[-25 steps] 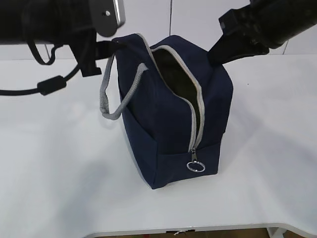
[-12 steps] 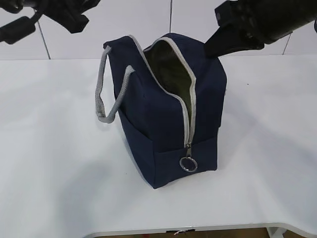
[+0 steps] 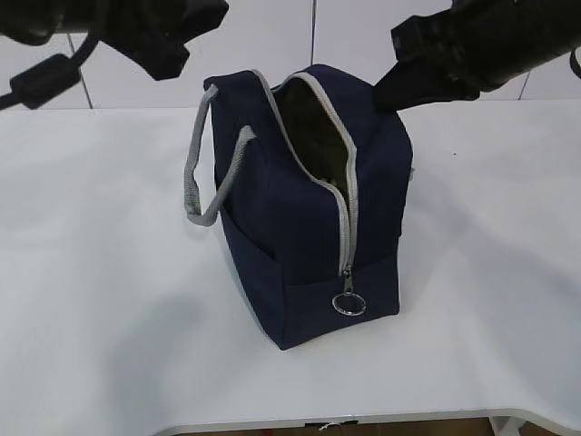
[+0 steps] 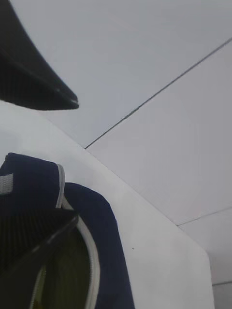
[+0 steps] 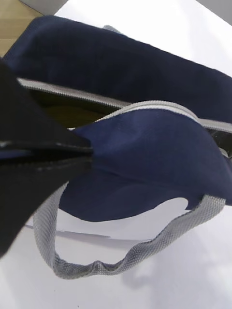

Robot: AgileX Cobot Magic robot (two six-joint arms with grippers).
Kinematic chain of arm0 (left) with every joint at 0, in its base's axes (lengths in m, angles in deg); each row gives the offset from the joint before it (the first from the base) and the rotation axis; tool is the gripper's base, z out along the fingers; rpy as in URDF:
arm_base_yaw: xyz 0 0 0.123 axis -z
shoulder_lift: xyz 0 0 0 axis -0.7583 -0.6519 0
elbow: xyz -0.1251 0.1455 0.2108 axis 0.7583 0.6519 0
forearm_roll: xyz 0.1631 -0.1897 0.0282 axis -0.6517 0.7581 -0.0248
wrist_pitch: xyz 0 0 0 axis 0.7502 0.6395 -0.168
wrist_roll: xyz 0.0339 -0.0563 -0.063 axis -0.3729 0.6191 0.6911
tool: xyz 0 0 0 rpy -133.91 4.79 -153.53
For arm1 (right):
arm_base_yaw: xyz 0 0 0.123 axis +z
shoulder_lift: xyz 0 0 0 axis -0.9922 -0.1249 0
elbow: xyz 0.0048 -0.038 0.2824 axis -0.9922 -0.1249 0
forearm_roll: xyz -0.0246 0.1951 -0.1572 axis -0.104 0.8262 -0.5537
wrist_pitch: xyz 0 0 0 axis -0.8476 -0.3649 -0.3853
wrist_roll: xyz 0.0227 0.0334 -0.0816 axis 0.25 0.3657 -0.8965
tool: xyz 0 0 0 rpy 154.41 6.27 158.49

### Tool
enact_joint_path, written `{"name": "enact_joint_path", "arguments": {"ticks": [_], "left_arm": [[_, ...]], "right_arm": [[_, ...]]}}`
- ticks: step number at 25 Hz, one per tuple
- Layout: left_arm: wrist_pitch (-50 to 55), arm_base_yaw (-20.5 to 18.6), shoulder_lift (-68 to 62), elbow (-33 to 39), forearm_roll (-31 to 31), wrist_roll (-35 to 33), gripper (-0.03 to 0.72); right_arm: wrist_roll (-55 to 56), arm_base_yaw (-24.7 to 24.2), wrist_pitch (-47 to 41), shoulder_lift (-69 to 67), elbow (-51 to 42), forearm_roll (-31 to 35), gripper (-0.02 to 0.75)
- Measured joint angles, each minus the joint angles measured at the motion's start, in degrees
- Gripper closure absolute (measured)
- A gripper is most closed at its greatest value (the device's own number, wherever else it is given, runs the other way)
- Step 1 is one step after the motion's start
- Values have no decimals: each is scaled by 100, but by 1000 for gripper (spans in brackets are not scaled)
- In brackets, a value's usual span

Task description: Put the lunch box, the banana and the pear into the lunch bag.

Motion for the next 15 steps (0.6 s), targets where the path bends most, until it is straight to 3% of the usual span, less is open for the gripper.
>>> {"name": "enact_joint_path", "arguments": {"ticks": [3, 8, 12, 15], "left_arm": [[313, 0, 0, 0, -1310, 0, 232], [1596, 0, 0, 0, -4565, 30, 233], [2865, 0, 0, 0, -6742, 1171, 285], [3328, 0, 110, 11, -7932, 2426, 316]], "right_arm": [[-33, 0, 0, 0, 0, 0, 720], [-83, 0, 0, 0, 0, 11, 720], [-117, 0, 0, 0, -4, 22, 720], [-138, 0, 0, 0, -4, 56, 720]]}}
